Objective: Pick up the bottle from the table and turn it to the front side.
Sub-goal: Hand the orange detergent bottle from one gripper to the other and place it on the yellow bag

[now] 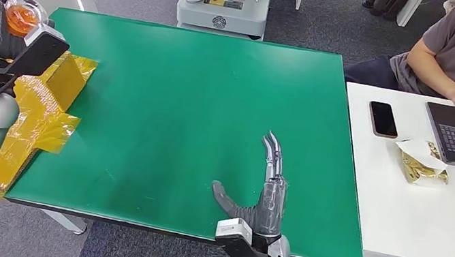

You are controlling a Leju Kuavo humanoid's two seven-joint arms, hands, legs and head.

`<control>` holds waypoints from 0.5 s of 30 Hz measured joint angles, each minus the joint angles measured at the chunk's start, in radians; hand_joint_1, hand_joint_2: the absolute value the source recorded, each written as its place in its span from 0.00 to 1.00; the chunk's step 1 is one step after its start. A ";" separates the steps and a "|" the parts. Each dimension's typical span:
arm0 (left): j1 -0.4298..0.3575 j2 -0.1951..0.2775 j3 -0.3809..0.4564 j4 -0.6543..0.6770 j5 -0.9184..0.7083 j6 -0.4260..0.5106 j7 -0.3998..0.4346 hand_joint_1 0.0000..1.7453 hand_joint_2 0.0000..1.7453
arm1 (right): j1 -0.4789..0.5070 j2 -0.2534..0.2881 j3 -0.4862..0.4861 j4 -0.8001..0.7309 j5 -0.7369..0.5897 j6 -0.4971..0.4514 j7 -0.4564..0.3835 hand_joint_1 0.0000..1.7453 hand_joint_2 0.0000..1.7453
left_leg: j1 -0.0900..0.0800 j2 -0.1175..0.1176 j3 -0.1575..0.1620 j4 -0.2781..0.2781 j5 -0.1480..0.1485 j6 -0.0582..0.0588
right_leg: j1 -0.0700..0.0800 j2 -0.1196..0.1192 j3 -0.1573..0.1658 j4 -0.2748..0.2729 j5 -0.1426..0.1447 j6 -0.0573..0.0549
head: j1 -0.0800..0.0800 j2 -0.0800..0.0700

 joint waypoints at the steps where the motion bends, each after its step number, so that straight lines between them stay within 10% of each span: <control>1: -0.011 0.016 -0.012 0.015 -0.021 -0.010 0.001 1.00 1.00 | -0.002 -0.001 0.004 -0.002 -0.007 0.000 0.006 0.00 1.00 | 0.000 0.001 0.000 0.000 0.000 0.000 | 0.000 0.001 0.000 0.000 0.000 0.000 | 0.000 0.000; 15: -0.051 0.070 -0.215 0.267 -0.328 -0.148 -0.032 1.00 1.00 | 0.016 -0.024 0.024 -0.060 0.009 0.000 0.031 0.00 1.00 | 0.000 0.001 0.000 0.000 0.000 0.000 | 0.000 0.001 -0.001 0.000 0.000 0.000 | 0.000 0.000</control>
